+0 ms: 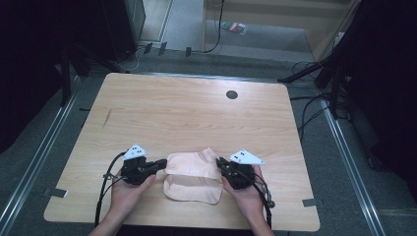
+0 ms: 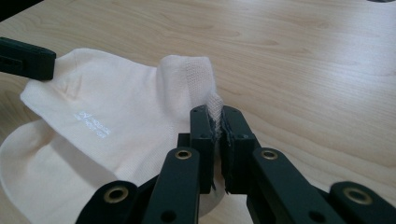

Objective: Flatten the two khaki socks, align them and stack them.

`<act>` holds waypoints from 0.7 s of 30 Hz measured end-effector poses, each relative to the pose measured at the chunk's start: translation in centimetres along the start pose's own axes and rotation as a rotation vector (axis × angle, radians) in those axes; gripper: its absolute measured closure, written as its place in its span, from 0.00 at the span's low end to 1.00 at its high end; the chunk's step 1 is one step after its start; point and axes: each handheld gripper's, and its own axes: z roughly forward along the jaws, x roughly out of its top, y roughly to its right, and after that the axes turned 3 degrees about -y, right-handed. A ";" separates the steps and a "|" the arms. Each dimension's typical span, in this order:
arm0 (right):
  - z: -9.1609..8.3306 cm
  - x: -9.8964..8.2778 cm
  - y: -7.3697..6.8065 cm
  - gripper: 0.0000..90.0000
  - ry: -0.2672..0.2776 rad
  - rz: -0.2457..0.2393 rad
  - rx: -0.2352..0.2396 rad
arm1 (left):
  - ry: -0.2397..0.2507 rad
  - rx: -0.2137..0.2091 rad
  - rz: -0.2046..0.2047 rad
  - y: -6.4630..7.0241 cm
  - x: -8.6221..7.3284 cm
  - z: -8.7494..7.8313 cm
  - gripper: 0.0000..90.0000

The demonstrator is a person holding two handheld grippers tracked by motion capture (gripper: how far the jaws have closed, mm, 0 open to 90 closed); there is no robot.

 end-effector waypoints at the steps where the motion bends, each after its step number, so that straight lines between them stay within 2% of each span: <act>1: -0.3 -0.3 0.0 0.95 0.002 0.002 0.000 | 0.003 0.000 0.002 0.2 -0.1 0.0 0.99; 8: -1.5 -1.4 -0.1 0.94 0.002 0.010 0.002 | -0.011 -0.014 0.027 1.4 -1.0 -0.4 0.99; 16: -2.2 -2.1 -0.7 0.94 -0.004 0.003 0.015 | -0.015 -0.023 0.032 1.8 -1.9 -1.1 0.99; 21: -2.7 -2.5 -1.2 0.94 -0.005 0.001 0.020 | -0.034 -0.029 0.033 1.9 -2.7 -1.2 0.99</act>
